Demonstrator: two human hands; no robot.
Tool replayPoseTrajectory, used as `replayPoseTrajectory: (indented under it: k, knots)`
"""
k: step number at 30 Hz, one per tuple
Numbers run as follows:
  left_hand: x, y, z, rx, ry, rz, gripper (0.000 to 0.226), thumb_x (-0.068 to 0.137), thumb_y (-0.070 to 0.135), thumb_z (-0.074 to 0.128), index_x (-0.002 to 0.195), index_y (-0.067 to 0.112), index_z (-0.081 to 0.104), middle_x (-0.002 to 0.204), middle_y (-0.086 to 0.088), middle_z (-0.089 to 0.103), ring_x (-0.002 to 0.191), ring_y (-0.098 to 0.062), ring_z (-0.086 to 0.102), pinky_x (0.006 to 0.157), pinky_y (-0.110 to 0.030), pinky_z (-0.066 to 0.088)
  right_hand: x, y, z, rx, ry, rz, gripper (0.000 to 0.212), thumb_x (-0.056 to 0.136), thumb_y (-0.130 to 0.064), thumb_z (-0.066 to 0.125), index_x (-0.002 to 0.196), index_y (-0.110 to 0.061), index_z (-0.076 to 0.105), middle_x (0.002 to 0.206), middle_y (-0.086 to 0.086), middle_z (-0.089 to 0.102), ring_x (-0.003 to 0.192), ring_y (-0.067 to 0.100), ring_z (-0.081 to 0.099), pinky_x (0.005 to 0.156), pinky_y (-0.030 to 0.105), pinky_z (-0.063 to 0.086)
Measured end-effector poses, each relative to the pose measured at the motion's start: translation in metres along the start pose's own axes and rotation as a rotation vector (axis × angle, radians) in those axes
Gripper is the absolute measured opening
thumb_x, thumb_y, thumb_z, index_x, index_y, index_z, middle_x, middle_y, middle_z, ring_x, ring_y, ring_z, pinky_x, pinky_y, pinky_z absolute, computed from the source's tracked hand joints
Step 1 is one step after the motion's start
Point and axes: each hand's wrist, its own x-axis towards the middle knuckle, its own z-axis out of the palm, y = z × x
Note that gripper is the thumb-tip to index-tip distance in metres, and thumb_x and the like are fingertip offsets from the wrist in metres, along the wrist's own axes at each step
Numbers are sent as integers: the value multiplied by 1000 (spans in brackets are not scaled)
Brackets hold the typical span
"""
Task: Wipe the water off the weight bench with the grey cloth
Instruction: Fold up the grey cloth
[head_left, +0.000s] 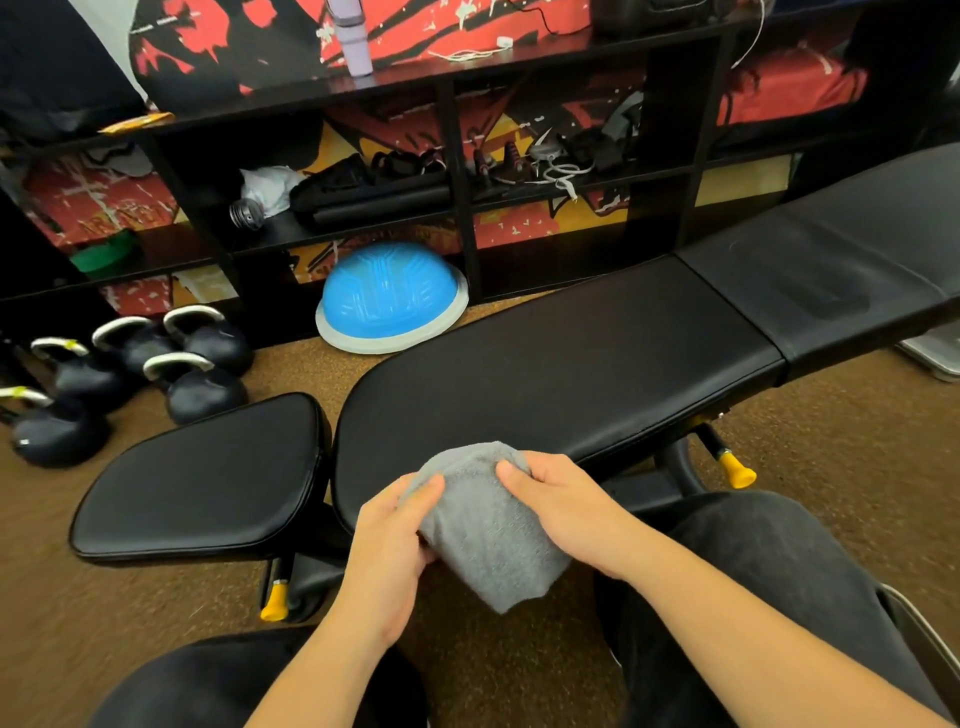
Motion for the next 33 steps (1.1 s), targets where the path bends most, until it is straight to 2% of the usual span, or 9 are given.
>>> replayPoseTrajectory:
  k: [4, 7, 12, 16, 19, 21, 24, 29, 33]
  knots:
    - [4, -7, 5, 296, 99, 146, 46, 92, 23, 71, 132, 37, 52, 118, 11, 63, 104, -3, 65, 83, -27, 57, -10, -7, -11, 90, 52, -43, 39, 105, -44, 51, 98, -12, 72, 92, 8, 72, 84, 18, 67, 77, 37, 51]
    - [3, -11, 11, 578, 242, 391, 56, 82, 32, 81, 127, 38, 48, 115, 15, 54, 104, -3, 58, 77, -22, 51, -13, -10, -15, 99, 71, -60, 52, 104, -54, 46, 104, -7, 68, 87, 6, 65, 79, 20, 59, 73, 38, 47]
    - [-5, -11, 34, 178, -108, 199, 29, 91, 30, 69, 118, 24, 65, 111, 6, 73, 106, -11, 70, 92, -33, 56, -18, -15, -6, 152, 33, -110, 33, 109, -29, 44, 134, -25, 66, 115, -5, 76, 108, 11, 71, 91, 31, 59]
    - [-8, -16, 37, 310, -52, 340, 22, 90, 22, 73, 112, 26, 71, 104, 6, 75, 100, -13, 72, 85, -32, 59, -16, -14, 1, 228, 97, -66, 27, 103, -35, 56, 128, -27, 66, 111, 0, 76, 105, 14, 72, 89, 32, 60]
    - [-8, -17, 30, 525, -22, 465, 32, 83, 27, 81, 113, 32, 73, 106, 15, 74, 102, -6, 70, 85, -27, 57, -14, -12, -2, 358, 71, 6, 43, 90, -56, 68, 123, -29, 66, 109, 9, 75, 104, 24, 73, 91, 48, 61]
    - [-9, -14, 28, 542, -26, 497, 36, 79, 24, 84, 112, 34, 73, 106, 18, 74, 102, -3, 69, 86, -24, 56, -15, -13, -5, 349, 32, -5, 49, 84, -57, 70, 126, -32, 64, 107, 6, 75, 101, 21, 74, 84, 44, 62]
    - [-9, -9, 24, 554, -60, 555, 40, 77, 17, 85, 112, 33, 75, 105, 19, 75, 103, -4, 70, 86, -21, 56, -19, -20, -8, 248, 0, -30, 50, 82, -53, 72, 128, -37, 61, 91, -3, 73, 87, 12, 73, 75, 33, 60]
    - [-9, 4, 27, 318, -131, 433, 43, 73, 6, 82, 111, 24, 74, 104, 7, 78, 101, -12, 73, 85, -25, 59, -25, -37, -23, 178, 69, -58, 21, 101, -23, 62, 121, -24, 68, 106, 5, 76, 104, 23, 73, 96, 48, 58]
    - [-12, 23, 52, 336, -133, 506, 23, 80, 20, 73, 103, 24, 76, 98, 9, 78, 95, -10, 74, 78, -22, 59, -43, -48, -55, 234, 128, -85, 24, 103, -17, 56, 122, -24, 69, 112, 3, 76, 110, 19, 71, 99, 47, 57]
